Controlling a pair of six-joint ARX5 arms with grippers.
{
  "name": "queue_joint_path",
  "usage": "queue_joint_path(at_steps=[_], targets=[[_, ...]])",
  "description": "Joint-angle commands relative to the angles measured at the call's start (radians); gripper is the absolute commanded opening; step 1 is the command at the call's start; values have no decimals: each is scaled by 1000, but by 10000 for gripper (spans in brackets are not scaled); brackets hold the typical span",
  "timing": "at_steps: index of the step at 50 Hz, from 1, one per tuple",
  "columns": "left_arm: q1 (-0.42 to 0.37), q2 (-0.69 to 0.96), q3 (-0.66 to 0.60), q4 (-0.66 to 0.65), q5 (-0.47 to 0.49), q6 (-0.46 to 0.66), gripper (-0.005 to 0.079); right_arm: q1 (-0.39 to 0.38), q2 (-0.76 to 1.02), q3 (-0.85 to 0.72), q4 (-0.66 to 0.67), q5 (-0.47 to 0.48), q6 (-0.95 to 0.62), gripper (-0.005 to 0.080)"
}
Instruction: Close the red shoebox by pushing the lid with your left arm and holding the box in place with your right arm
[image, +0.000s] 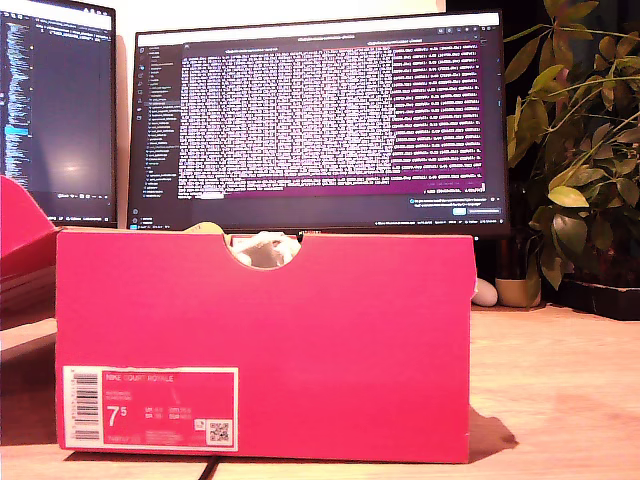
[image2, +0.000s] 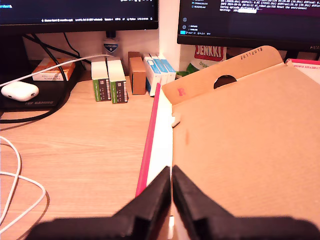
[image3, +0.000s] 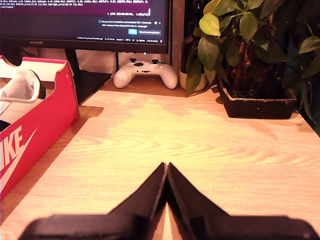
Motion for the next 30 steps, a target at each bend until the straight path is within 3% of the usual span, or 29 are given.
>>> queue_joint_path(at_steps=[1, 24, 30], targets=[[-2, -3, -33, -5, 4, -1, -19, 3, -6, -2, 8, 0, 3, -12], [-2, -3, -33, -5, 5, -6, -19, 3, -6, -2, 8, 1, -26, -12], [-2, -4, -33, -3, 5, -84, -19, 3, -6, -2, 9, -2, -25, -12]])
